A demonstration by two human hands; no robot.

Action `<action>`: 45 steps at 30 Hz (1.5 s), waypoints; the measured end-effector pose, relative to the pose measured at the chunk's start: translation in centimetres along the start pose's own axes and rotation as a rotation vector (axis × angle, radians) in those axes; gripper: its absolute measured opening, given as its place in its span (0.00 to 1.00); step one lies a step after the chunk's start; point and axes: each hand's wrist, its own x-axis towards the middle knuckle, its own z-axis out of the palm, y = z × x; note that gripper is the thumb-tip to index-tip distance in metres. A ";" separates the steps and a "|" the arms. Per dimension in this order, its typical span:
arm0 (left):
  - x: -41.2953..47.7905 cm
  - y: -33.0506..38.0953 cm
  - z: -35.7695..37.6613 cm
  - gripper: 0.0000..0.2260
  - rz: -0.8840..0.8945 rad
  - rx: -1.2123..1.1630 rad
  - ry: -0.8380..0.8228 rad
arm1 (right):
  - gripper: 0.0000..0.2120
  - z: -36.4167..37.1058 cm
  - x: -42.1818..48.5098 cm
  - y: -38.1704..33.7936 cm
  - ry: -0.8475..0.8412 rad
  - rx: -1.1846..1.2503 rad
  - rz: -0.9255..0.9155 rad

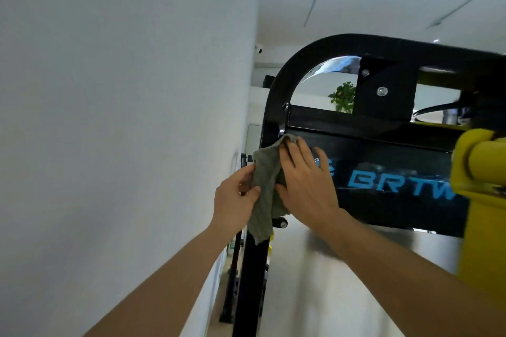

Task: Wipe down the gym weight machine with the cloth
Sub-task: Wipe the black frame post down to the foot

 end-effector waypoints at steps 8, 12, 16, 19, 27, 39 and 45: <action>0.1 -1.3 0.6 0.31 0.119 0.274 -0.017 | 0.33 0.8 -2.8 0.9 -0.051 0.142 -0.006; -2.8 -2.8 0.7 0.29 0.240 0.370 -0.016 | 0.30 1.8 -6.3 1.1 -0.104 0.229 0.028; -3.7 -3.2 1.6 0.15 0.342 0.398 -0.040 | 0.21 2.3 -8.6 1.4 -0.167 0.267 0.111; -3.8 -2.9 2.9 0.12 0.406 0.517 -0.125 | 0.17 2.4 -10.2 2.2 -0.127 0.324 0.272; -2.4 -0.3 8.5 0.15 0.670 0.723 -0.156 | 0.10 2.9 -11.7 3.7 0.182 0.582 1.071; 0.3 -0.1 4.7 0.13 0.870 0.805 0.005 | 0.11 4.0 -11.6 0.7 0.239 0.719 0.680; 3.1 -0.2 0.4 0.20 0.859 0.760 0.100 | 0.08 2.7 -7.3 -2.3 0.245 0.603 0.283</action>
